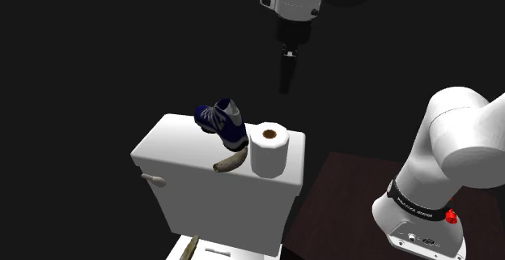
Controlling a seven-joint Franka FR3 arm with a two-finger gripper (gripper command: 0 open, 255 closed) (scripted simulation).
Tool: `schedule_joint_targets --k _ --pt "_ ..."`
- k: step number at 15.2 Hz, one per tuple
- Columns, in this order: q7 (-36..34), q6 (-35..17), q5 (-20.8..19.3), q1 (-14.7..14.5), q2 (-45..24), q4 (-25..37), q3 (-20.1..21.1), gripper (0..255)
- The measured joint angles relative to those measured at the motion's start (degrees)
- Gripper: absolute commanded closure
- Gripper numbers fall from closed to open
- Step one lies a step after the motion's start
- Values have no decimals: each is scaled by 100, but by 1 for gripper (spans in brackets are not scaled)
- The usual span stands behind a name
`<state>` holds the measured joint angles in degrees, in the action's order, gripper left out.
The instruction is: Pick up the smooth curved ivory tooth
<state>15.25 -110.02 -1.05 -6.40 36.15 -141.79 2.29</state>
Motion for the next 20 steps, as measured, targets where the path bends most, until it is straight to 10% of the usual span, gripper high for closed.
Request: schedule_joint_targets --k 20 --pt "1985 -4732 -946 -860 -2937 -167 649 0"
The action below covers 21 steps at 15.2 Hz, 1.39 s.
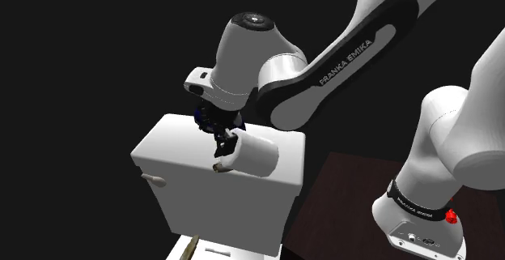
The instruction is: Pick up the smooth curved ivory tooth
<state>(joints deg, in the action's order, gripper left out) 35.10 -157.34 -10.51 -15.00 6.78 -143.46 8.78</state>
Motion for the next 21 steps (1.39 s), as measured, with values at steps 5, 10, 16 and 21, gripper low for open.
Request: schedule_joint_targets --k 5,10,16,21 --pt "-296 772 -318 74 -442 -143 69 0" --pt "-328 783 -350 76 -470 -153 72 255" --pt "-320 782 -350 80 -471 -153 67 255" --pt "-157 1097 -157 46 -200 -106 72 255"
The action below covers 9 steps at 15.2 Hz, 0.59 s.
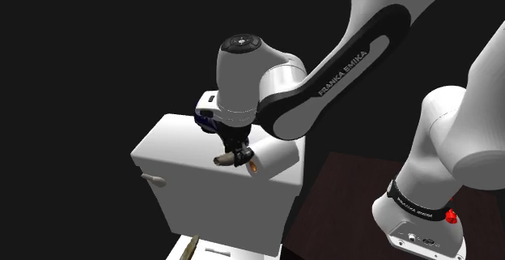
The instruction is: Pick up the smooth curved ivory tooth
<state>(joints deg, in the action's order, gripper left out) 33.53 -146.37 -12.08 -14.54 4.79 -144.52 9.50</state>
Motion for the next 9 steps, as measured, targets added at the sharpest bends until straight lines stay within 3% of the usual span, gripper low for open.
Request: schedule_joint_targets --k 9 --pt "299 746 308 -64 514 258 -33 255"
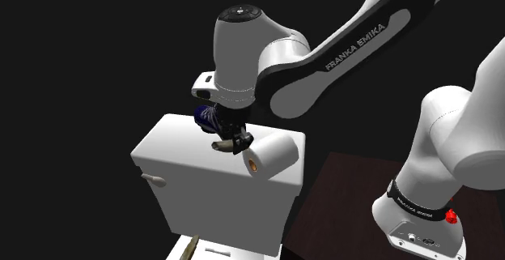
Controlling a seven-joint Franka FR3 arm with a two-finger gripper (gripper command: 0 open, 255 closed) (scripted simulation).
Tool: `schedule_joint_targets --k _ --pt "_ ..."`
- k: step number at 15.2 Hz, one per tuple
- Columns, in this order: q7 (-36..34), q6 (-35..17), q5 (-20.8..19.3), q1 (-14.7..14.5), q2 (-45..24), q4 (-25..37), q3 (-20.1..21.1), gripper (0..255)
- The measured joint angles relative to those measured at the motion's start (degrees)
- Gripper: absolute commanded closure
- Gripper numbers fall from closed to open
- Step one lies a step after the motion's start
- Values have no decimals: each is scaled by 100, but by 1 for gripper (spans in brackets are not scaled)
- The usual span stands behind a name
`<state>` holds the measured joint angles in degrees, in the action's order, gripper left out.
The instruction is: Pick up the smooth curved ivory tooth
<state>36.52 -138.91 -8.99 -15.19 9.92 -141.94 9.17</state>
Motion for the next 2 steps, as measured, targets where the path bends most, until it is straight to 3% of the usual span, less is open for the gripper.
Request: schedule_joint_targets --k 2 --pt "45 122 38 -8 82 44 -10 255"
